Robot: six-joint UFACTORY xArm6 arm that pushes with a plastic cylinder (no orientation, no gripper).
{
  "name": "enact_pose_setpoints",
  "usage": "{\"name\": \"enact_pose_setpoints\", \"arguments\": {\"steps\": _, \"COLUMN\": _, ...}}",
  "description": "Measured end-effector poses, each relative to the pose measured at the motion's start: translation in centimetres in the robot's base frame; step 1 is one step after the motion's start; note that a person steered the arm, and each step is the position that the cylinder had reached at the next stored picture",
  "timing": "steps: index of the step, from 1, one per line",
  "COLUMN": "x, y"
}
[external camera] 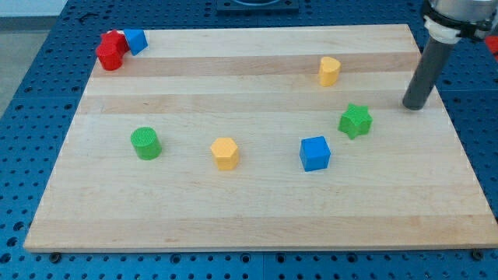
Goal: Push blue cube towards right side of the yellow hexagon
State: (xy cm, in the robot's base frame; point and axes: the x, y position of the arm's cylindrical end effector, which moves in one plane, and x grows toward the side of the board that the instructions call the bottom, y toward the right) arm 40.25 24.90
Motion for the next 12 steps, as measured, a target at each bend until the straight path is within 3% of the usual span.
{"name": "enact_pose_setpoints", "arguments": {"steps": 2, "x": 2.4, "y": 1.2}}
{"name": "enact_pose_setpoints", "arguments": {"steps": 4, "x": 10.8, "y": 2.1}}
{"name": "enact_pose_setpoints", "arguments": {"steps": 5, "x": 12.8, "y": 1.5}}
{"name": "enact_pose_setpoints", "arguments": {"steps": 7, "x": 12.4, "y": -6.6}}
{"name": "enact_pose_setpoints", "arguments": {"steps": 10, "x": 8.1, "y": -23.1}}
{"name": "enact_pose_setpoints", "arguments": {"steps": 12, "x": 8.7, "y": -23.7}}
